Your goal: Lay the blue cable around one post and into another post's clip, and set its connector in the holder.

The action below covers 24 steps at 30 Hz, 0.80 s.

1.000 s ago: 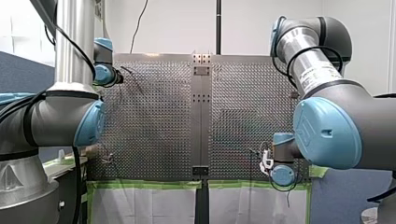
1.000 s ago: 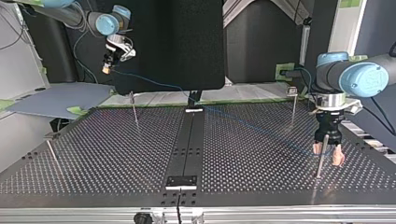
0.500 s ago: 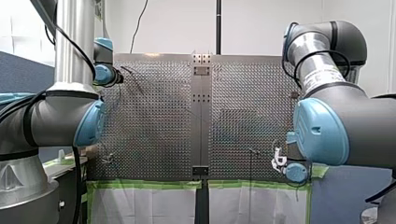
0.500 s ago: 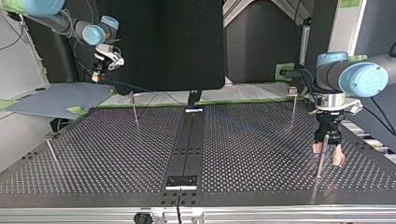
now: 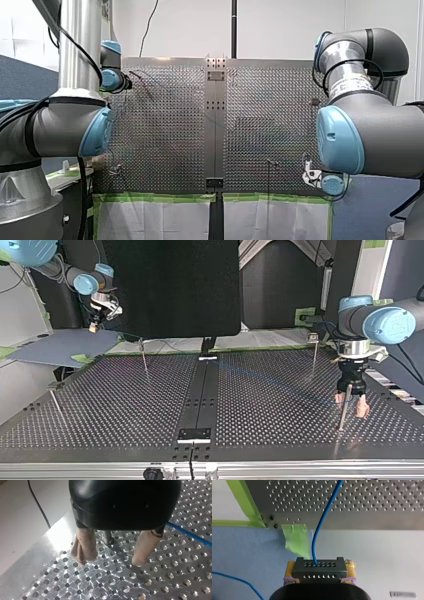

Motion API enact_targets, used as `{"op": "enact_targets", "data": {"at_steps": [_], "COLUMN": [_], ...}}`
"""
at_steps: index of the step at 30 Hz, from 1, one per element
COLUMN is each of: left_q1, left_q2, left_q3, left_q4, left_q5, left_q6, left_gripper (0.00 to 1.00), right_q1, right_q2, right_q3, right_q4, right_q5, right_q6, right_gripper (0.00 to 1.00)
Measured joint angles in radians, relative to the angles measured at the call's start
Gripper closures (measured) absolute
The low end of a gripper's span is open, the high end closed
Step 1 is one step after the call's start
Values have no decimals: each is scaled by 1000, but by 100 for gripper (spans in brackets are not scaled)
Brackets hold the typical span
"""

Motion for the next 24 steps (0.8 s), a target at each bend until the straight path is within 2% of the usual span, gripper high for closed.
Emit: {"op": "enact_targets", "data": {"at_steps": [6, 13, 19, 24], "left_q1": [0, 0, 0, -1], "left_q2": [0, 0, 0, 0], "left_q3": [0, 0, 0, 0], "left_q4": [0, 0, 0, 0], "left_q5": [0, -7, -12, -12], "left_q6": [0, 0, 0, 0], "left_gripper": [0, 0, 0, 0], "right_q1": [14, 35, 48, 50], "right_q2": [0, 0, 1, 0], "right_q3": [0, 3, 7, 5], "right_q4": [23, 63, 68, 54], "right_q5": [-58, -126, -181, -225], "right_q6": [-33, -94, -120, -127], "right_gripper": [91, 91, 91, 91]}}
